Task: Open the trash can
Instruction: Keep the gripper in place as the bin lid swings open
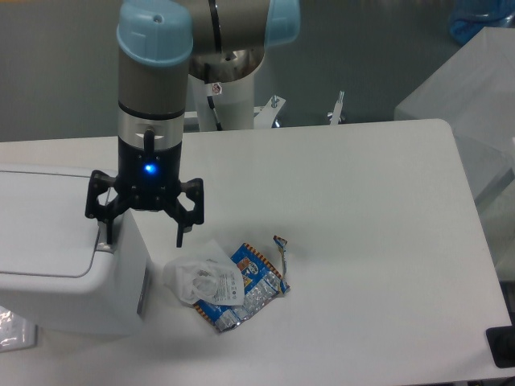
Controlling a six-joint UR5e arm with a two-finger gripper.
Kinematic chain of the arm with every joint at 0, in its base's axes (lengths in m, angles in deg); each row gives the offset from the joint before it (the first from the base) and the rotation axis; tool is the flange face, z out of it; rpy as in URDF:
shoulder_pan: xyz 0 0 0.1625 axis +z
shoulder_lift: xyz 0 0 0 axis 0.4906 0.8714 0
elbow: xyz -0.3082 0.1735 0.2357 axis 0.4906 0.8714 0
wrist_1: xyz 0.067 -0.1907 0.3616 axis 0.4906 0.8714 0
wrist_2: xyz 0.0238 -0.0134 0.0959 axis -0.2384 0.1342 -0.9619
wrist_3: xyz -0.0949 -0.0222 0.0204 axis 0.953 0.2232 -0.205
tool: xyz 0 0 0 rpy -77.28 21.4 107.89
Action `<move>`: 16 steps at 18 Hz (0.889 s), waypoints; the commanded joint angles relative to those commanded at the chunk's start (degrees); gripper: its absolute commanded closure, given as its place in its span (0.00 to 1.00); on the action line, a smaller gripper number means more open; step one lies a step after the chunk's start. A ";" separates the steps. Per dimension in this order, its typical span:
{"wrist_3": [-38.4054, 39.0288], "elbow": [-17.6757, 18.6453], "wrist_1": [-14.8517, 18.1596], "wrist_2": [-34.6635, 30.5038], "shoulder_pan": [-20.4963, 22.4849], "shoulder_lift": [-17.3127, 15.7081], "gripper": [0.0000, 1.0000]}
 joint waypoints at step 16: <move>-1.14 -7.28 -2.90 -0.35 1.05 0.79 0.00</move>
